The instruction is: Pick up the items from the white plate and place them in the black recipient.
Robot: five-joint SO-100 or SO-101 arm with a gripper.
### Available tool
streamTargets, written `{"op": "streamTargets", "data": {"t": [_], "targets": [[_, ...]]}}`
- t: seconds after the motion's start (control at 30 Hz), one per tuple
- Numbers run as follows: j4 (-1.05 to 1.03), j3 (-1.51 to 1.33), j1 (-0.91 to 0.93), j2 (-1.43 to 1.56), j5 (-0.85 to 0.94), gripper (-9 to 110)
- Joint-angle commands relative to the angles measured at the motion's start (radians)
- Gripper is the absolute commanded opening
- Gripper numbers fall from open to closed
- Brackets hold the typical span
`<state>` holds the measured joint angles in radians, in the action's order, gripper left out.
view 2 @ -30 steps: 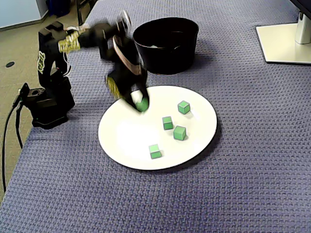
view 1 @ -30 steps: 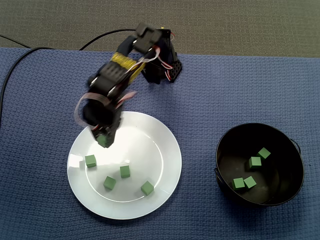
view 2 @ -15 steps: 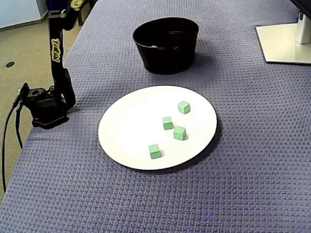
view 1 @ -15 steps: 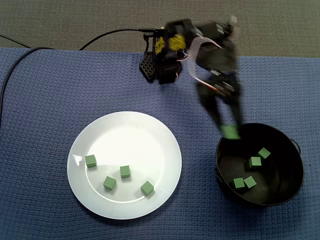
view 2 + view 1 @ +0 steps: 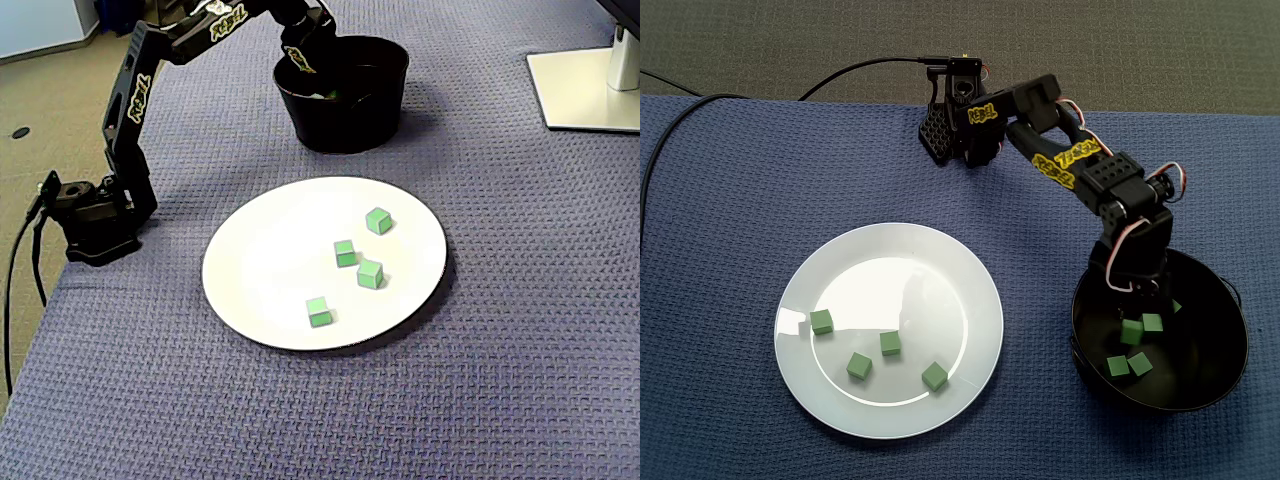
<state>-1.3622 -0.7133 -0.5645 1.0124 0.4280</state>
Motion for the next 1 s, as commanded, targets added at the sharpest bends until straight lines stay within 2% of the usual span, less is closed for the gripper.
{"op": "streamTargets", "data": {"t": [0.0,0.1,0.23,0.4,0.53,0.73,0.97], "targets": [[-0.069,0.017,0.084,0.262,-0.037,43],[-0.143,0.098,0.193,0.403,-0.052,46],[-0.178,0.150,0.436,0.531,-0.110,45],[-0.232,0.072,0.779,0.551,-0.181,55],[-0.201,-0.080,0.974,0.476,-0.255,55],[-0.121,-0.178,1.072,0.293,-0.218,52],[-0.273,-0.034,1.011,0.057,-0.117,50]]}}
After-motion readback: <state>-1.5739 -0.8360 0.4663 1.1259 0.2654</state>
